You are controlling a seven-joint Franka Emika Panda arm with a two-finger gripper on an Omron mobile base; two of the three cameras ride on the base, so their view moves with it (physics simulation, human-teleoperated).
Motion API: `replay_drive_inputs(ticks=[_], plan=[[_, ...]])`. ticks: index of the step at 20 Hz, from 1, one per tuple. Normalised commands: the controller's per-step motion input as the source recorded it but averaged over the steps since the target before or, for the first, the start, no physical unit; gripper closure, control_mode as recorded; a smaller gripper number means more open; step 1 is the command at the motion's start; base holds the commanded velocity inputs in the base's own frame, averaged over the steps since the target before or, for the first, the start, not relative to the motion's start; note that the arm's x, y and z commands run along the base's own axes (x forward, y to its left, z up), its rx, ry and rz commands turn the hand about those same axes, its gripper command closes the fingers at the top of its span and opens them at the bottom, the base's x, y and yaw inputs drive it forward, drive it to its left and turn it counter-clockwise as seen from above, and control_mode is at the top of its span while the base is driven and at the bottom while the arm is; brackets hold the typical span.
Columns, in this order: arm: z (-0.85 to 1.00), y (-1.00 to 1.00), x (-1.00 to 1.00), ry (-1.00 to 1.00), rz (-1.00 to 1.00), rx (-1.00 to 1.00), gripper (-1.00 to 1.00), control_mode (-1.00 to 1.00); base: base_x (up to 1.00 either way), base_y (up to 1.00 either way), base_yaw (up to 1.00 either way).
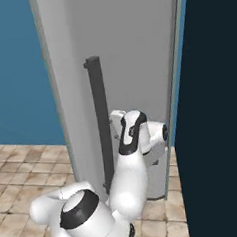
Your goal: Place the corn in the correct fridge rack based on whether it is a fruit or vegetable. Finally, close the fridge door.
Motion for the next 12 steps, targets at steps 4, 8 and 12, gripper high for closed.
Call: replay_drive_inputs(ticks=[4,8,12], plan=[[0.7,0.87,0.54,-0.07,-0.12,-0.04,-1.0,-1.0,0.0,0.0,0.0],[0.63,0.71,0.57,0.0,-0.17,-0.04,-1.0,-1.0,0.0,0.0,0.0],[0.67,0.51,0.6,0.04,-0.23,-0.02,-1.0,-1.0,0.0,0.0,0.0]])
